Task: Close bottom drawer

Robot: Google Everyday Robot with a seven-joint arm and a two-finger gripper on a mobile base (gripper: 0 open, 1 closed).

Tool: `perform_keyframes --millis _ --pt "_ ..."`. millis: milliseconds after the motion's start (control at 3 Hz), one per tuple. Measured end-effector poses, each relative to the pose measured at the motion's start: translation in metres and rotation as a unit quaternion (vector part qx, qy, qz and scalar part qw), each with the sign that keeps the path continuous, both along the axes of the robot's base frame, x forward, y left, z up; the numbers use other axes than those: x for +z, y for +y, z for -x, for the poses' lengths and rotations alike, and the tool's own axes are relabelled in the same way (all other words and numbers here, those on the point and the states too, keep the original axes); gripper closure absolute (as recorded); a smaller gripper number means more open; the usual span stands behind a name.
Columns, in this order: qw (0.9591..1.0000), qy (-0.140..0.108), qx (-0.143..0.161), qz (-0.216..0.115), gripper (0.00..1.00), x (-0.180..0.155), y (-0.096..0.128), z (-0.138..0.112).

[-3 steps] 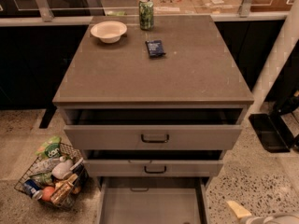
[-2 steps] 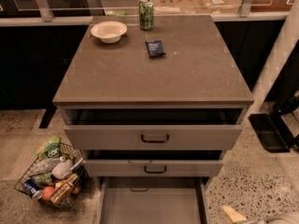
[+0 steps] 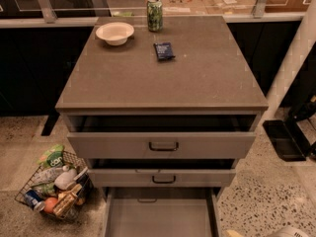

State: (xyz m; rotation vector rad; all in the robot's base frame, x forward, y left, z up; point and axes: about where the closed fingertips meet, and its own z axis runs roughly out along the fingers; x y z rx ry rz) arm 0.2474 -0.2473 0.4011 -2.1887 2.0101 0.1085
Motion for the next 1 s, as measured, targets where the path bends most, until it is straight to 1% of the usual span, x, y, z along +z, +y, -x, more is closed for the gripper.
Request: perform_keyframes --millis 333,667,1000 --pt "1.0000 0.000 0.000 0.000 0.00 0.000 0.000 0.000" --pt "1.0000 0.004 -0.001 -0.005 0.00 -0.012 0.001 -0.004" --pt "0.9999 0.012 -0.003 0.004 0.00 -0.024 -0.008 -0.001"
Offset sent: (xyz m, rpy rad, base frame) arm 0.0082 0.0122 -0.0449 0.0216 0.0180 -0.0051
